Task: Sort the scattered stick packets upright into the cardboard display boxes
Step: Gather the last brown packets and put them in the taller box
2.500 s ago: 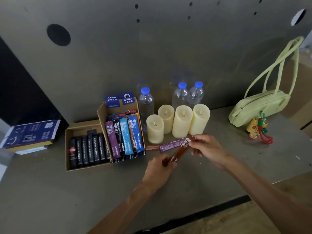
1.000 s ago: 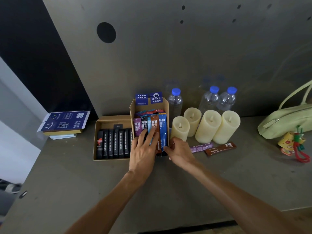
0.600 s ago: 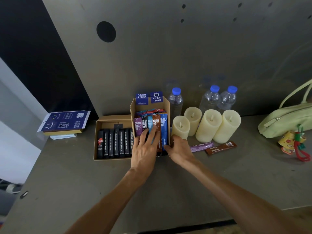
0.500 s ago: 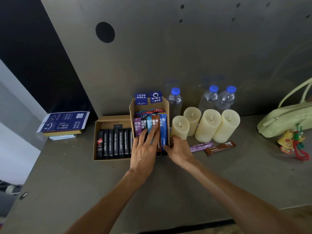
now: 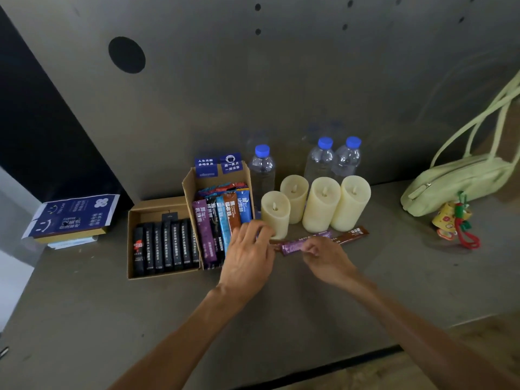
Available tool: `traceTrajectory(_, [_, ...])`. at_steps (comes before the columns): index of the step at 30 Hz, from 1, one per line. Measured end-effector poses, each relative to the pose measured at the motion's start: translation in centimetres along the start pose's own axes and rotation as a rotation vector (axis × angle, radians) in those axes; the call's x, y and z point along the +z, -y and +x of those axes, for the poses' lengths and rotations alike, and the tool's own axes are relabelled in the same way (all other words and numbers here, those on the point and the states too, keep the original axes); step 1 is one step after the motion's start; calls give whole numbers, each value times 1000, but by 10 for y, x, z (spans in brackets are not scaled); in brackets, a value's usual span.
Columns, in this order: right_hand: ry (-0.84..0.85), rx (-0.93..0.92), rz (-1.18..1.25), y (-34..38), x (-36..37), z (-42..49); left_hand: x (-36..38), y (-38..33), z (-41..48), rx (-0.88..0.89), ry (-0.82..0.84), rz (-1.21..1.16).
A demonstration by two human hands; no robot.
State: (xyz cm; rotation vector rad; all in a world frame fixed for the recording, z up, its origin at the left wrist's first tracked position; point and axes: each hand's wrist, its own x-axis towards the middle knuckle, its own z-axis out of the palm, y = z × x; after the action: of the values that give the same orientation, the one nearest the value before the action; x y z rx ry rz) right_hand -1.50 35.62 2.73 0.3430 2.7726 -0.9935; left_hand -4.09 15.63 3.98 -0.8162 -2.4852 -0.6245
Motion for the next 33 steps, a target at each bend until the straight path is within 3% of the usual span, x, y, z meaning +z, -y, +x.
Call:
traceTrajectory(7, [-190,246,24,-89,-42,9,75,-58,17,87,446,-121])
traceTrajectory(11, [-286,317,63,-116,-67,14,116,-77,18,78,621,44])
traceTrajectory(16, [-237,386,207,-137,-79,35,129,-84,9,75,598,70])
traceTrajectory(20, [-186,479,557,-134,-78,45,131,-89,1,70,565,3])
traceTrajectory(23, [-173,487,645,-133,-76,45,130,-94,1,58,503,-65])
traceTrajectory(26, [-177,467,722,-130,-81,39,124,-101,15,-83,508,-238])
traceTrajectory(30, [-144,320,715,-113,-95,23,118,-107,32,-441,534,-467])
traceTrajectory(33, [-119,204,703,-94,-106,15,110,-108,38,-527,599,-567])
